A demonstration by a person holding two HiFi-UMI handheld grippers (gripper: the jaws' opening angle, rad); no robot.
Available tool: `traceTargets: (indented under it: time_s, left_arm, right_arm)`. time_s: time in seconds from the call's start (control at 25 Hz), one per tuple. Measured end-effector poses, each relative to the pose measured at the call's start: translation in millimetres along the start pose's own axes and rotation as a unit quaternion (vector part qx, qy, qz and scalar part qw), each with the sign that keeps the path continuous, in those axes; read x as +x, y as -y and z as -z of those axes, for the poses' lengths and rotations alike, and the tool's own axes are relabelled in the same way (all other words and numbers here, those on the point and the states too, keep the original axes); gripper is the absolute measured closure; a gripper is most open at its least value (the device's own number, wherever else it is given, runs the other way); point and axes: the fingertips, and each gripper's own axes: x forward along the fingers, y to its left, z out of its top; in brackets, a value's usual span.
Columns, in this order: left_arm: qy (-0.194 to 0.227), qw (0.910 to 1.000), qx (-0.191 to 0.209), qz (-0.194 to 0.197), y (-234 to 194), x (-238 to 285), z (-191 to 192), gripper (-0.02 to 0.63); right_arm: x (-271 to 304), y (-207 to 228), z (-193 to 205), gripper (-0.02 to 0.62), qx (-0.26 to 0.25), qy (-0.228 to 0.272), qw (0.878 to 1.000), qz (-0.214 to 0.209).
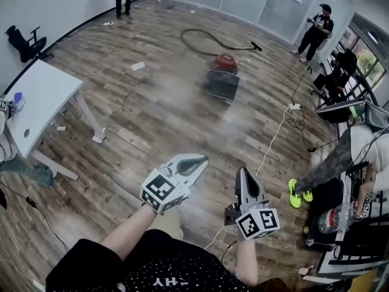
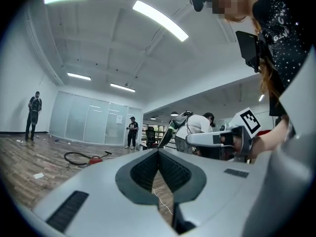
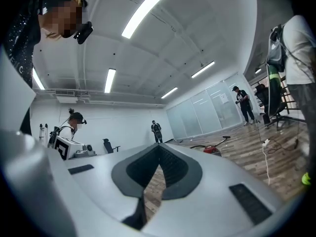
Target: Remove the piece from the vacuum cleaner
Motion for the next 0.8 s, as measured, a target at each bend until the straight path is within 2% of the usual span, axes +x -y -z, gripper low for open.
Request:
traceTargets:
  time_s: [0.24, 0.36, 0.52, 0.8]
  left_arm:
    - [-0.009, 0.9995, -0.018, 0.024, -34, 66, 15, 0.598]
    - [-0.007, 0.9988, -0.019, 0.044, -55, 109, 15, 0.598]
    - [-0.001, 0.9982, -0.018, 0.057, -103, 156, 2, 0.598]
    - [0.01, 0.9988, -0.017, 0.045, -211, 215, -14, 0.598]
  right_arm:
    - [32, 56, 5, 0.584, 0.028, -0.008, 0.999, 0.015]
    - [58, 91, -1, 0.584, 0.022, -0.009, 0.999, 0.035]
    - [117, 122, -21, 0.584, 0.015, -0.003, 0.999, 0.031]
    - [237, 166, -39, 0.584, 0.02, 0.006, 1.0, 0.017]
